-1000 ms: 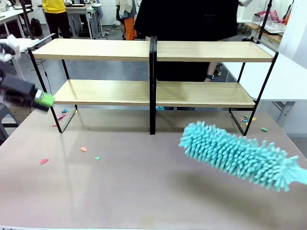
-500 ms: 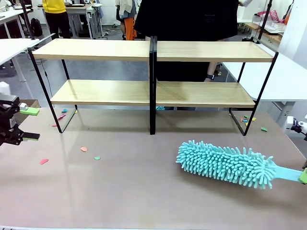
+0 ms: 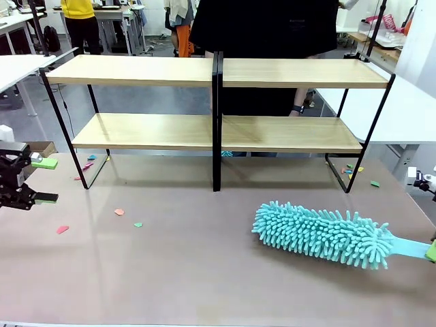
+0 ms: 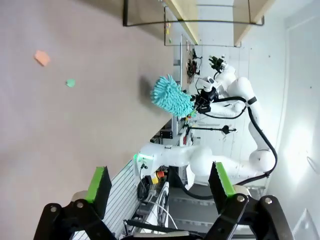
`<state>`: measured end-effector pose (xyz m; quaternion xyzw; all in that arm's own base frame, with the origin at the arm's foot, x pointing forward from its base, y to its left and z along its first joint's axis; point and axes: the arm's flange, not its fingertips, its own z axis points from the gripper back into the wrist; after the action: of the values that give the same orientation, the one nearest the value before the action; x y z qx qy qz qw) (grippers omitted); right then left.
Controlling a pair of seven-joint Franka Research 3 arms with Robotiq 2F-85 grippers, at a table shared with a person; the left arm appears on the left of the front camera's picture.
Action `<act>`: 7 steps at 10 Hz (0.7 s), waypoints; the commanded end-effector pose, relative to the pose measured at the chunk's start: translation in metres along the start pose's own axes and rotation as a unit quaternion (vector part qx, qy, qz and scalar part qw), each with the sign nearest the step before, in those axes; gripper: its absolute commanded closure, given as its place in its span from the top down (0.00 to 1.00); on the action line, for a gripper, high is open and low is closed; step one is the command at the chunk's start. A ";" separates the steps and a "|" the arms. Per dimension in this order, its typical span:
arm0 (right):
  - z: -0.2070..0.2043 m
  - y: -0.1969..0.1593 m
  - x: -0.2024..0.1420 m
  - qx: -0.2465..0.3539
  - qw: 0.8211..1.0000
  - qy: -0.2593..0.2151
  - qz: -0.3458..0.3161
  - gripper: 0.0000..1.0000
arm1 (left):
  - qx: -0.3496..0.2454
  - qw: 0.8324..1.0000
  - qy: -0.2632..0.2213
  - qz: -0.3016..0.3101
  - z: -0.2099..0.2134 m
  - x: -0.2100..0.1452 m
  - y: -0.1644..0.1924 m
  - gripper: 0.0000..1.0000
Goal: Clean the shelves.
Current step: Place the Duster on the table.
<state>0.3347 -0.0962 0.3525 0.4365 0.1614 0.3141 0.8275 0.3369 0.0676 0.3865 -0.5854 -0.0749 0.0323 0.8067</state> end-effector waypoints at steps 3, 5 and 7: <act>0.001 -0.012 0.012 -0.051 0.996 -0.035 -0.072 1.00 | -0.008 1.000 -0.002 0.004 0.004 -0.003 -0.007 1.00; 0.028 -0.014 0.004 -0.175 0.957 -0.213 -0.084 1.00 | -0.008 1.000 -0.002 0.004 0.004 -0.003 -0.007 1.00; 0.061 -0.004 -0.026 -0.231 0.866 -0.440 -0.049 1.00 | -0.008 1.000 -0.002 0.004 0.004 -0.003 -0.007 1.00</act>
<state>0.3665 -0.1546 0.3824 0.3674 -0.0802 0.1509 0.9142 0.3332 0.0708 0.3918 -0.5850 -0.0737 0.0365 0.8068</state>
